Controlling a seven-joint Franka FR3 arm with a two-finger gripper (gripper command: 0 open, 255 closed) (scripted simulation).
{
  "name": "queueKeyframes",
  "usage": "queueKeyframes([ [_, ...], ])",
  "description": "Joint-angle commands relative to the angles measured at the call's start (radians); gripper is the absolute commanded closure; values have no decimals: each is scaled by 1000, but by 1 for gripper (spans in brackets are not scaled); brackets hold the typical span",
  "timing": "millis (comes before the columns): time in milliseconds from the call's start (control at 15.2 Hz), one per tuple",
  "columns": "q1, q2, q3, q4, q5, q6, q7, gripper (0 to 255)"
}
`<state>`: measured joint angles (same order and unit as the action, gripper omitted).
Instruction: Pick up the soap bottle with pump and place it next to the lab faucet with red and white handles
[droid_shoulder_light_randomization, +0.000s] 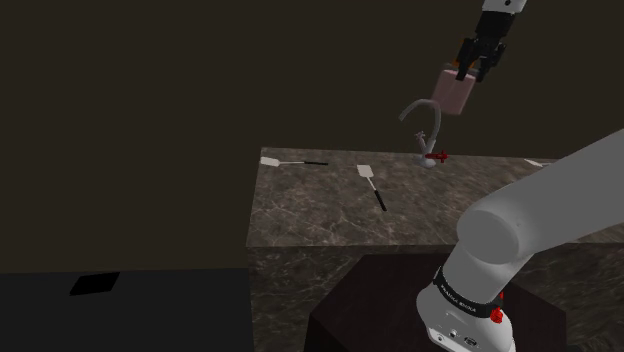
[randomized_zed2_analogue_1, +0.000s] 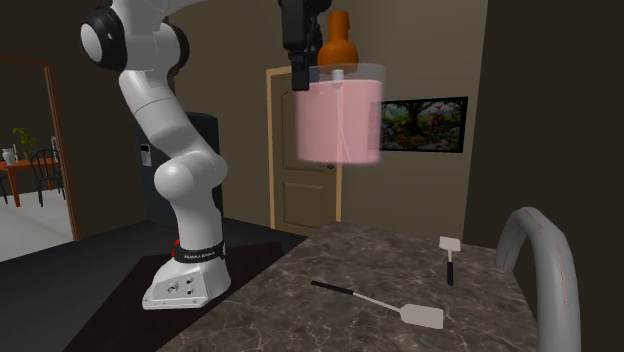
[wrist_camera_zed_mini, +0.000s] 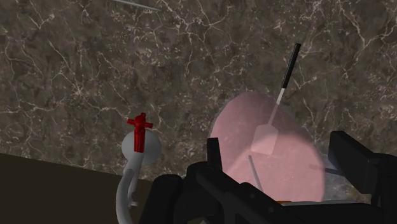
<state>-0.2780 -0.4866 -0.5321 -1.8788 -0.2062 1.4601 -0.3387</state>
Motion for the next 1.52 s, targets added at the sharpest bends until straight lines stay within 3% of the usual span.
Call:
queueKeyframes([
  [0, -3, -10, -2, -38, -5, 29, 2, 255],
  [1452, -31, -64, -42, -371, -52, 313, 21, 255],
])
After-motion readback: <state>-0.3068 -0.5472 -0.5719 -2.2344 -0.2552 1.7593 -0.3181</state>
